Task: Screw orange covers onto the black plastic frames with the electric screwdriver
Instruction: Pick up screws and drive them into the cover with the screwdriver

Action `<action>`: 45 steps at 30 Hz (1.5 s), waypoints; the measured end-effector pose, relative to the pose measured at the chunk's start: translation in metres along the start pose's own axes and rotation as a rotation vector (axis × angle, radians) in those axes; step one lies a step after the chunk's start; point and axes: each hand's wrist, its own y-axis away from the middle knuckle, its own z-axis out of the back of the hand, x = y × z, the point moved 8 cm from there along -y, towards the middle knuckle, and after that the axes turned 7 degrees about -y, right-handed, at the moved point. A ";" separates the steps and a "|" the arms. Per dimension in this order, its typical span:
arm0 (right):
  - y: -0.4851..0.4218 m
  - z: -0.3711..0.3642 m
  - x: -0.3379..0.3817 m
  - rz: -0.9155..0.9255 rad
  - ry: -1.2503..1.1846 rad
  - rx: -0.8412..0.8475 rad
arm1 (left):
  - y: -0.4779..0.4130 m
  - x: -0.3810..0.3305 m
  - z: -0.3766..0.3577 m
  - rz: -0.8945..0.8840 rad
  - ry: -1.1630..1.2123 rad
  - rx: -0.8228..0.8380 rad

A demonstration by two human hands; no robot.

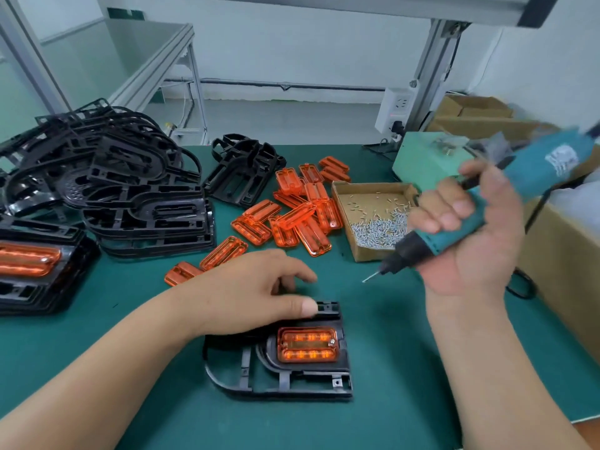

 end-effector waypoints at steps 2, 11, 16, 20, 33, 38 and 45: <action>-0.002 0.033 0.012 0.053 -0.088 -0.174 | -0.009 -0.001 0.016 0.019 0.046 -0.154; -0.007 0.076 0.016 0.143 -0.196 -0.376 | -0.110 -0.071 0.036 -0.130 -0.373 -0.375; -0.006 0.080 0.012 0.137 -0.184 -0.427 | -0.157 -0.084 0.012 -0.130 -0.636 -0.175; -0.006 0.079 0.012 0.131 -0.184 -0.441 | -0.167 -0.080 0.010 -0.123 -0.560 -0.178; -0.005 0.078 0.014 0.146 -0.187 -0.438 | -0.161 -0.075 0.018 -0.150 -0.359 -0.313; -0.005 0.077 0.012 0.141 -0.171 -0.429 | -0.124 -0.058 0.044 -0.066 0.306 -0.412; -0.003 0.057 -0.009 0.063 -0.124 -0.354 | -0.043 -0.014 0.031 0.103 1.045 -0.230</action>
